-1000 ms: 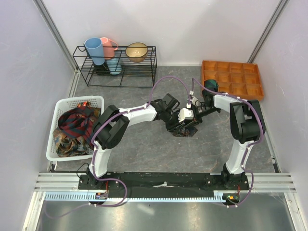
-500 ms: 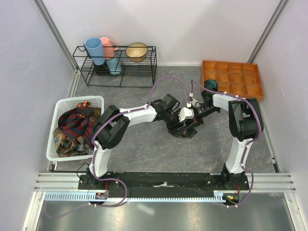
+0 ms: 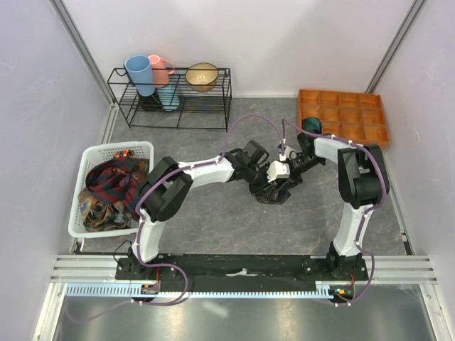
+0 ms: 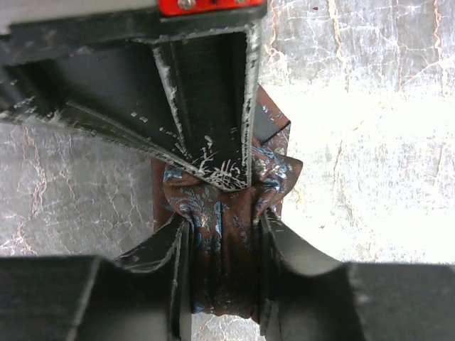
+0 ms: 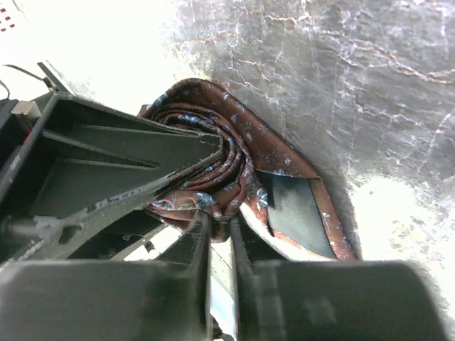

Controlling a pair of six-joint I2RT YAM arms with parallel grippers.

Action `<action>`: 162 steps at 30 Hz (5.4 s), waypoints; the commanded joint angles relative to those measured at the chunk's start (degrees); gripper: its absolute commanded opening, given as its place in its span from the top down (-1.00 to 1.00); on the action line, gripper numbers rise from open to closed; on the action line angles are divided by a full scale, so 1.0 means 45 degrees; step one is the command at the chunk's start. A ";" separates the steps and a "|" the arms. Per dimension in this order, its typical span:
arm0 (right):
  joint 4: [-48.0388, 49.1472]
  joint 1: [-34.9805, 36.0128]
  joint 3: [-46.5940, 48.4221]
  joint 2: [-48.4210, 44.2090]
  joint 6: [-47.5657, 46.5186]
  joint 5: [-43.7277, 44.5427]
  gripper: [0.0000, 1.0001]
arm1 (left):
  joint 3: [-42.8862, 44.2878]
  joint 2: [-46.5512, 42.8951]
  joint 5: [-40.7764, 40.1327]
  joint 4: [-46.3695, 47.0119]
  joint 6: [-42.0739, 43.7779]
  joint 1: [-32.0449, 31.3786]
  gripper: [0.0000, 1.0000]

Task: Roll the ties
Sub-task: Roll the tie at the center of the board, then pick up the tie at the center of the board, then place the tie in the storage box.

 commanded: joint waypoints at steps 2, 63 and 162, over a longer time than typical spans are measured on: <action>-0.0335 -0.0535 -0.0003 -0.0374 -0.0906 0.1772 0.37 | -0.0703 0.0152 -0.1465 -0.0630 0.0875 -0.0210 0.76; 0.2906 -0.0460 -0.2230 -0.1373 0.2592 -0.1902 0.16 | -0.0313 0.0738 -0.2309 -0.1471 0.0935 -0.0367 0.89; -0.3482 -0.6046 1.4820 0.4348 -0.2956 0.3864 1.00 | -0.2579 -0.5141 0.0504 -0.0104 -0.1507 0.1938 -0.99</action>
